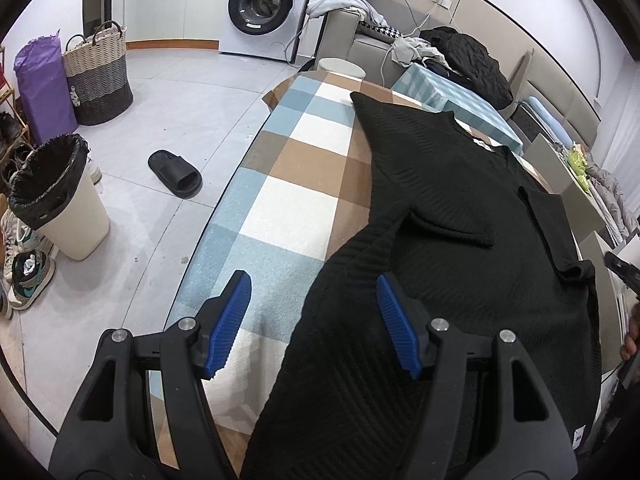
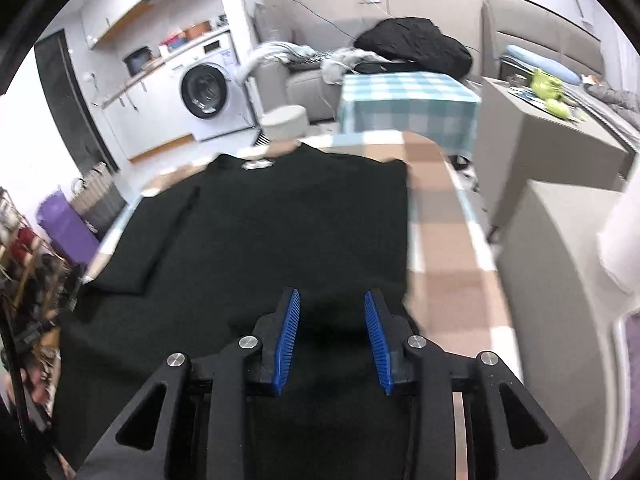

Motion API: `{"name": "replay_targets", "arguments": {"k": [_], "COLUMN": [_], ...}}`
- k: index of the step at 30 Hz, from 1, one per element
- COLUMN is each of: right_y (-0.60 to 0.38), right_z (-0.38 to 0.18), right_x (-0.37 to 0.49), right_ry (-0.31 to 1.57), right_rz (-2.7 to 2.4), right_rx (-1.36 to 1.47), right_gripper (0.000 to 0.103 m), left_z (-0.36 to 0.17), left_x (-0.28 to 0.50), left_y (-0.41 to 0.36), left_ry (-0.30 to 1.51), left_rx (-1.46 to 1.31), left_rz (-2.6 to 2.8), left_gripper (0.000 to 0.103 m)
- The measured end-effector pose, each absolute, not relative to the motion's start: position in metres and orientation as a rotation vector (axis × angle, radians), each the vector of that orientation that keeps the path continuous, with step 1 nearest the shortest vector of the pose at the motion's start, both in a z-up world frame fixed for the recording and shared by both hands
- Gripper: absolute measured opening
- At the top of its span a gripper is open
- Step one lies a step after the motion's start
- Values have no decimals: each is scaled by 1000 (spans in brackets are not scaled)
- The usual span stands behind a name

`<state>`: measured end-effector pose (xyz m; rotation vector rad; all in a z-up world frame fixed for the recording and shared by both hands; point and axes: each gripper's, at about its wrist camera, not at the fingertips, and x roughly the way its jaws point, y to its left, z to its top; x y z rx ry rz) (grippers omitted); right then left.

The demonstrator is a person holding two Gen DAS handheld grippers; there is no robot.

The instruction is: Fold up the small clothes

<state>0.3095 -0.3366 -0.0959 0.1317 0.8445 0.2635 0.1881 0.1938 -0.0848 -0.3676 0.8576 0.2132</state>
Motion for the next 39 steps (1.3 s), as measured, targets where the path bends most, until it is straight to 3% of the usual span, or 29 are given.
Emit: {"name": "replay_targets", "arguments": {"k": [7, 12, 17, 22, 23, 25, 26, 27, 29, 34, 38, 39], "right_y": [-304, -308, -357, -372, -369, -362, -360, -357, -354, -364, -371, -371], "right_z": [-143, -153, -132, -152, -155, -163, -165, -167, -166, -147, -135, -132], "right_x": [337, 311, 284, 311, 318, 333, 338, 347, 356, 379, 387, 380], "right_ry": [979, 1059, 959, 987, 994, 1037, 1050, 1052, 1028, 944, 956, 951], "right_rz": [259, 324, 222, 153, 134, 141, 160, 173, 184, 130, 141, 157], "right_rx": [123, 64, 132, 136, 120, 95, 94, 96, 99, 169, 222, 214], "right_gripper": [35, 35, 54, 55, 54, 32, 26, 15, 11, 9, 22, 27], "left_z": [-86, -90, -97, -103, -104, -107, -109, -109, -109, -98, -96, -96], "left_x": [192, 195, 206, 220, 222, 226, 228, 229, 231, 240, 241, 239], "left_y": [194, 193, 189, 186, 186, 186, 186, 187, 190, 195, 195, 194], "left_ry": [863, 873, 890, 902, 904, 914, 920, 918, 898, 827, 860, 868], "left_rx": [-360, -357, -346, -333, -328, -319, -322, -331, -352, -408, -391, -384], "left_rz": [209, 205, 197, 207, 212, 202, 189, 180, 172, 191, 225, 214], "left_gripper": [63, 63, 63, 62, 55, 33, 18, 10, 5, 5, 8, 14]}}
